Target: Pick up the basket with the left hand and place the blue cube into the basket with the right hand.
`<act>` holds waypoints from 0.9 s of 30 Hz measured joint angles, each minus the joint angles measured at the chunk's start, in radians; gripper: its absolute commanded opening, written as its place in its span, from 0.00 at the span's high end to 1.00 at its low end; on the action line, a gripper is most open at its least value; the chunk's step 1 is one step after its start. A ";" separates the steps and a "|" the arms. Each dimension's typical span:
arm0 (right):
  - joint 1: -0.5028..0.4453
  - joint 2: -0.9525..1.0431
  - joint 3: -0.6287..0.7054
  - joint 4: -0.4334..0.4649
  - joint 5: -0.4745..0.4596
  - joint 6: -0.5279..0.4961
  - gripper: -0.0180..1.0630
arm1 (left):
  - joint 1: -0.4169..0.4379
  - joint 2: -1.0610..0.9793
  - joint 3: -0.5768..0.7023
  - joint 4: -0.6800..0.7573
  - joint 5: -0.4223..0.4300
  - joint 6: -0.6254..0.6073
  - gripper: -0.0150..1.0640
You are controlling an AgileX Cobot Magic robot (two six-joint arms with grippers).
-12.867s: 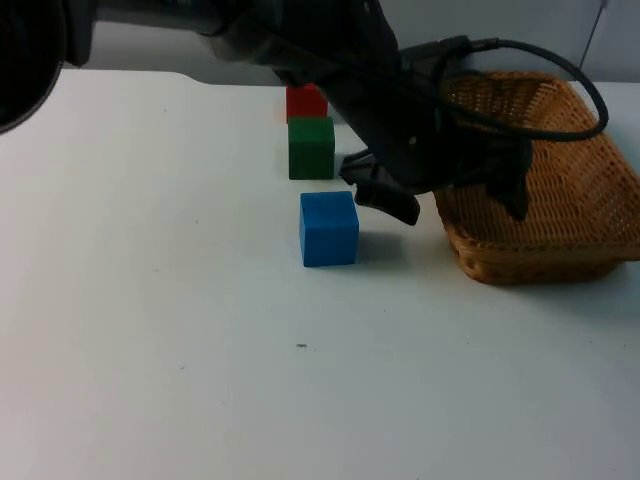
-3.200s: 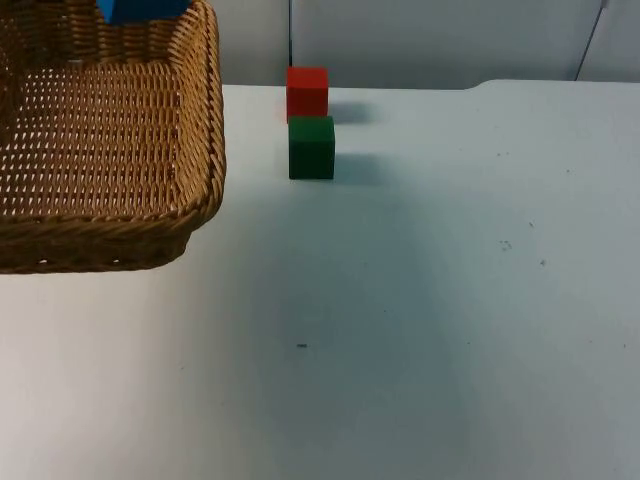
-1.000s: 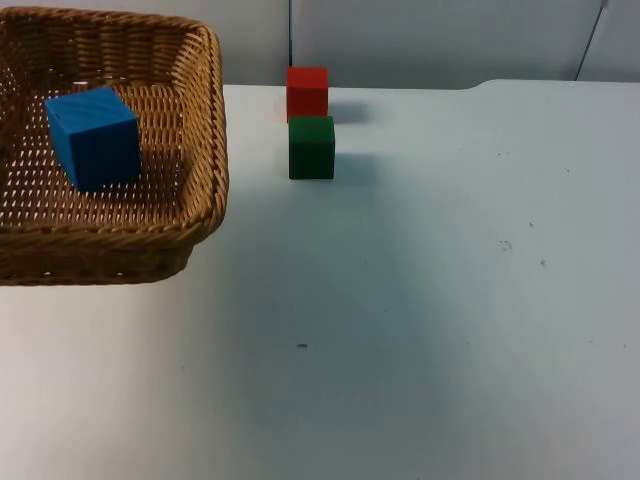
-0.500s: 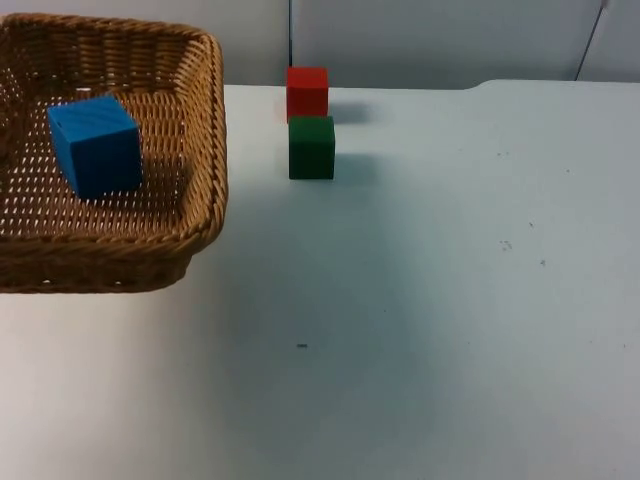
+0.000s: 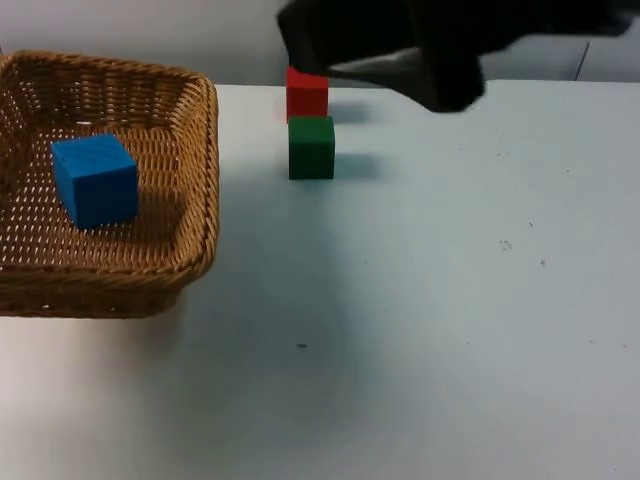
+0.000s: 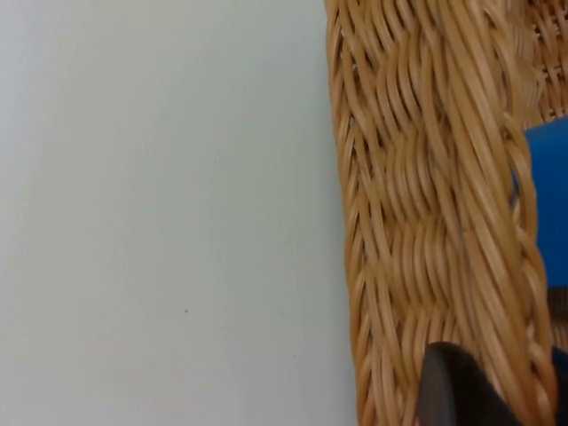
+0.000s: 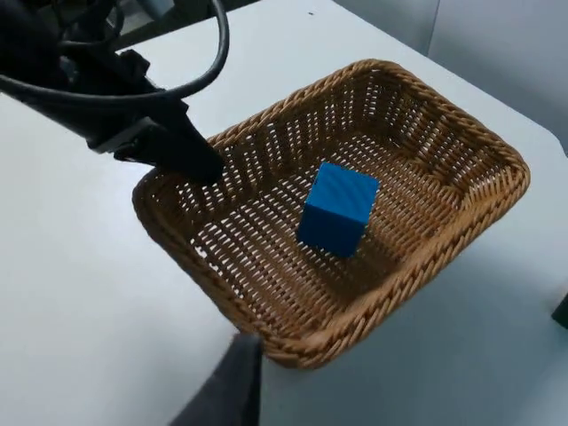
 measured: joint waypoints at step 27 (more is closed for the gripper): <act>0.004 -0.600 0.128 0.003 0.229 -0.002 0.03 | 0.000 0.229 -0.002 -0.210 -0.073 0.366 0.99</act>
